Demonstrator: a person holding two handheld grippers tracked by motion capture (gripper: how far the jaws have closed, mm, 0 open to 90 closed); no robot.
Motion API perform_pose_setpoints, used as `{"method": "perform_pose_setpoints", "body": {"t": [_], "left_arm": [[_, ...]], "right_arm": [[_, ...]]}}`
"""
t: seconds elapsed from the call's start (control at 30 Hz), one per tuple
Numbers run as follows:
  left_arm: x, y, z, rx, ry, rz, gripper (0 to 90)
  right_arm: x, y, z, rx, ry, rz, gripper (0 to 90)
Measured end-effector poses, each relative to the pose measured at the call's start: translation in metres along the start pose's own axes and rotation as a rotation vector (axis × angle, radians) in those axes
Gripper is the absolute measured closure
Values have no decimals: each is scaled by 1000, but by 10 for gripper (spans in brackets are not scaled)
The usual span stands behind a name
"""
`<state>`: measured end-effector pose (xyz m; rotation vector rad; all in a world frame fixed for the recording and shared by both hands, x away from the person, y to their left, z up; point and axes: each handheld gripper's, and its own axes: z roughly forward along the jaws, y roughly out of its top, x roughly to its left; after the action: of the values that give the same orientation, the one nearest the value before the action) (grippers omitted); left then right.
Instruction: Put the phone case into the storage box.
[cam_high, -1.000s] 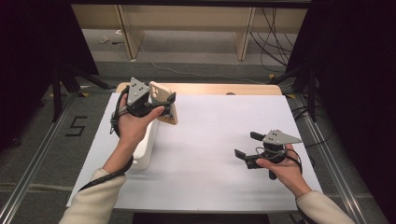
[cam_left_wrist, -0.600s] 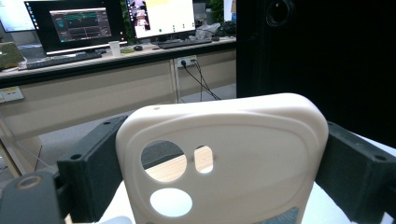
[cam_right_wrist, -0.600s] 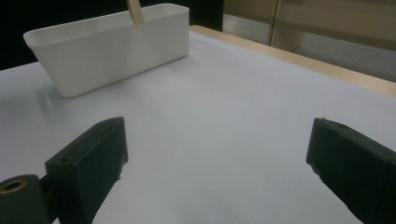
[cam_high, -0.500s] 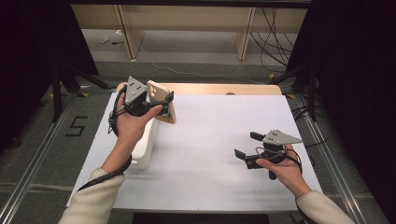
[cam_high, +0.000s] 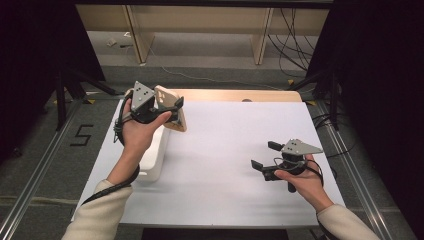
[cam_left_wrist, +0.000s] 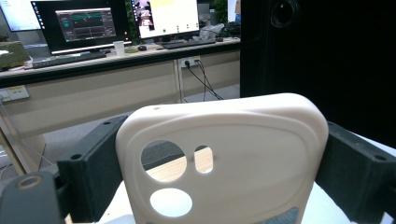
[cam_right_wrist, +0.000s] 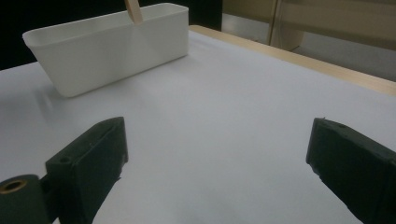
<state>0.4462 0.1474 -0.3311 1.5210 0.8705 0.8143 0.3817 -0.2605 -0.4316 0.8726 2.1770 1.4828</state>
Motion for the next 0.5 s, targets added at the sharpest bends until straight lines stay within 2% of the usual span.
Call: {"method": "perform_pose_setpoints", "body": {"t": [0.5], "left_arm": [[5,-2,0,7,10,-4,103]], "right_arm": [[0,0,0,-1,2,1,65]]}}
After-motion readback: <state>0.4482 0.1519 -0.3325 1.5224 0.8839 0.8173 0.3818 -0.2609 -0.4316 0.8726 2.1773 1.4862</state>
